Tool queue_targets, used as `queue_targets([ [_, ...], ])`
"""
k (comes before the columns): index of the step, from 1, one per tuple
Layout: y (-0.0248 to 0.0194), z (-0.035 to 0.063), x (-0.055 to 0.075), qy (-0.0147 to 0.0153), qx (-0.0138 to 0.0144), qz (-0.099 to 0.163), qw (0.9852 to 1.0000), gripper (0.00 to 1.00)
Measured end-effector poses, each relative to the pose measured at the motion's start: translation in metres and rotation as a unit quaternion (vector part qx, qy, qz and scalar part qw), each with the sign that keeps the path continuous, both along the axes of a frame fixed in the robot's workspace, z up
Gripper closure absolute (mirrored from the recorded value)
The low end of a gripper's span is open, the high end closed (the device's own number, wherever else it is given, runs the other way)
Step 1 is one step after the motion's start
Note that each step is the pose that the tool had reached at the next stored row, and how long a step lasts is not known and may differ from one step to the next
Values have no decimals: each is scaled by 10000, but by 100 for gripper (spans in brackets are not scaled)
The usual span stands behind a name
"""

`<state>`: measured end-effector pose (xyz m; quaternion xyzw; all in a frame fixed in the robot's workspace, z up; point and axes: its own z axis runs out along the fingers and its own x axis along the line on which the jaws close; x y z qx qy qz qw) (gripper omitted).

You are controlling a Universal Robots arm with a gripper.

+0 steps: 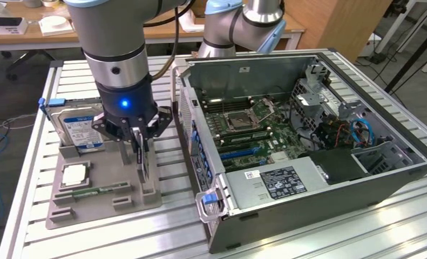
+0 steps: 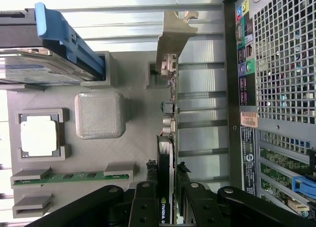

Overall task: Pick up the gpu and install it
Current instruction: 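Pick up the gpu and move the gpu toward the slot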

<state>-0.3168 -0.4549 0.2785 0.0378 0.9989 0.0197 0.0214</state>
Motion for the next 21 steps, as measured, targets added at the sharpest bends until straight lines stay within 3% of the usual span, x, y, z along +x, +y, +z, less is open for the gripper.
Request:
queue_targets([
  [21, 0, 128, 0, -1, 1, 0, 10000, 74],
])
